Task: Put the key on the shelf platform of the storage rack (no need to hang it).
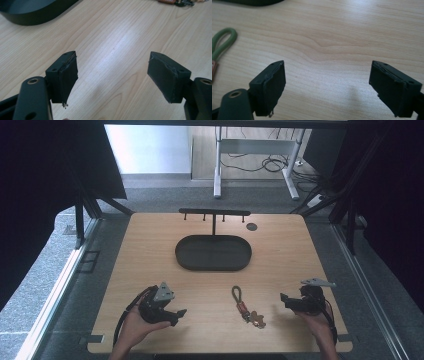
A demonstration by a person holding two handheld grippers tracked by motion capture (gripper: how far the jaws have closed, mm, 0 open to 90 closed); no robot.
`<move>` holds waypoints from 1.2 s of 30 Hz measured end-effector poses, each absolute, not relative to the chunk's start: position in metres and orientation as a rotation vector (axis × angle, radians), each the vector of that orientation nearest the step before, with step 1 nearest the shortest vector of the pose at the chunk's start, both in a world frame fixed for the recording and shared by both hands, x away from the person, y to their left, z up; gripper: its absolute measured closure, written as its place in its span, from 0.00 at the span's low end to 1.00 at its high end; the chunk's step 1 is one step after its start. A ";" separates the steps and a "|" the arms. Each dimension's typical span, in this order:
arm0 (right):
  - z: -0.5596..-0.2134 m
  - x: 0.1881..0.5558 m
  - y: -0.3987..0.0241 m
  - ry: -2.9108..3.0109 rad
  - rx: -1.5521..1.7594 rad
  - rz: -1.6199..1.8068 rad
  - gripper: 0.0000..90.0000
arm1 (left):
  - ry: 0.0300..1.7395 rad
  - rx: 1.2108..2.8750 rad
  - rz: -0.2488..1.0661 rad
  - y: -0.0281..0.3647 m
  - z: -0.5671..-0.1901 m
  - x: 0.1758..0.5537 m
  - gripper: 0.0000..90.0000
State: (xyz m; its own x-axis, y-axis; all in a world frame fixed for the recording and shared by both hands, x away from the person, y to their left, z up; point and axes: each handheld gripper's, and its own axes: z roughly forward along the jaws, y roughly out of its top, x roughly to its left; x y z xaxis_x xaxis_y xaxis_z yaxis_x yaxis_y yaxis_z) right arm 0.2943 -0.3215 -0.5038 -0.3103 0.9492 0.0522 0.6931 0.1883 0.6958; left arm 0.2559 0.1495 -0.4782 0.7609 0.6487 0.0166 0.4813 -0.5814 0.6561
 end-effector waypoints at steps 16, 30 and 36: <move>-0.508 0.291 -0.336 2.155 1.485 0.910 0.30 | 0.840 2.316 0.346 0.144 -0.481 0.252 0.28; -0.506 0.288 -0.350 2.185 1.475 0.925 0.42 | 0.808 2.307 0.316 0.142 -0.481 0.251 0.28; -0.496 0.286 -0.345 2.198 1.452 0.964 0.44 | 0.793 2.291 0.297 0.142 -0.480 0.250 0.28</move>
State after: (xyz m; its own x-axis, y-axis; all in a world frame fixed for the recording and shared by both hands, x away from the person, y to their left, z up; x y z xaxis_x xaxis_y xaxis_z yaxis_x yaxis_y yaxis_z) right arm 0.2858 -0.3454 -0.4961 -0.4232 0.9018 0.0872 0.6751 0.2496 0.6943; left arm 0.2498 0.1422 -0.4803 0.7879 0.6158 -0.0078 0.4596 -0.5795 0.6730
